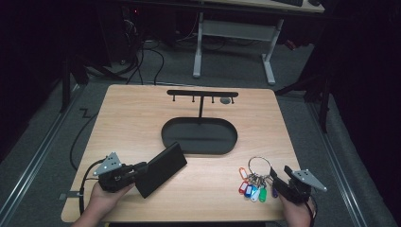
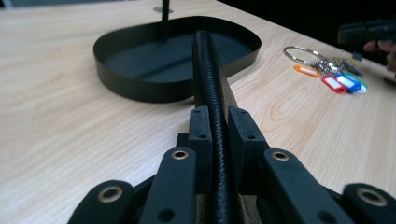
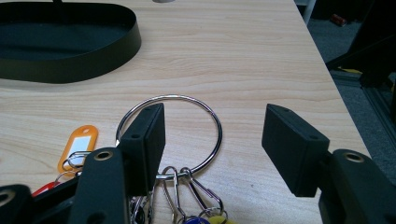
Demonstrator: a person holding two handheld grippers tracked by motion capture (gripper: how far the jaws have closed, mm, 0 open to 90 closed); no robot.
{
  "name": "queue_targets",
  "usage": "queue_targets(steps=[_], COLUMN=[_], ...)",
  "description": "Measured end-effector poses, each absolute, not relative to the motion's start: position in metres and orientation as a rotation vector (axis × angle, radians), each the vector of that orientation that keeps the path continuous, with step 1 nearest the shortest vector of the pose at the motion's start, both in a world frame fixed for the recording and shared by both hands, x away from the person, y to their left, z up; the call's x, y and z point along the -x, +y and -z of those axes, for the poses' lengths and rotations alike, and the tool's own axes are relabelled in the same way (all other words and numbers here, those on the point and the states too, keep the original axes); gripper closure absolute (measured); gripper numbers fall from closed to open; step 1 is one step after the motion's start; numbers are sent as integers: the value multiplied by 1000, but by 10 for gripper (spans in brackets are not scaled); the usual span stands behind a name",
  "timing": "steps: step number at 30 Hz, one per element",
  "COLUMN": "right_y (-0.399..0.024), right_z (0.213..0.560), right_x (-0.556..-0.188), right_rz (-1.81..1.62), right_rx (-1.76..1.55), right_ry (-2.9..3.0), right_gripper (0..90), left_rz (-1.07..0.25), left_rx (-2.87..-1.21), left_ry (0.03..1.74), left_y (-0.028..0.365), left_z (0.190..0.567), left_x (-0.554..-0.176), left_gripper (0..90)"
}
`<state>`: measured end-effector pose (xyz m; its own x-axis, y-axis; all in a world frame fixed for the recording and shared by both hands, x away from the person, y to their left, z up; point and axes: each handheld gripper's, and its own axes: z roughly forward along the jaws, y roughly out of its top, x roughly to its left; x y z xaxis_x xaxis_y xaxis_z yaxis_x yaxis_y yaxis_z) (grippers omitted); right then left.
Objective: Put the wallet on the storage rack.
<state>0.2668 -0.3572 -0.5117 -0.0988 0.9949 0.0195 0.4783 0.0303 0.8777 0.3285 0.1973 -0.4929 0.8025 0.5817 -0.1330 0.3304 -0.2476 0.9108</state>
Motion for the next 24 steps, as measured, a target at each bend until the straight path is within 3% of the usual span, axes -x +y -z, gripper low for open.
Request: queue_targets(steps=[10, 20, 24], right_y=[-360, -358, -355], right_z=[511, 508, 509], right_x=[-264, -264, -265], right_rz=[-1013, -1021, -1030], right_rx=[-1528, -1517, -1515], right_ry=[1636, 1636, 1651], right_gripper=[398, 398, 395], left_rz=[-373, -296, -268], left_rx=[-1915, -1917, -1918], left_ry=[521, 496, 512], left_y=[173, 162, 161], left_z=[486, 487, 490], left_x=[-303, -294, -296], left_gripper=[797, 738, 666])
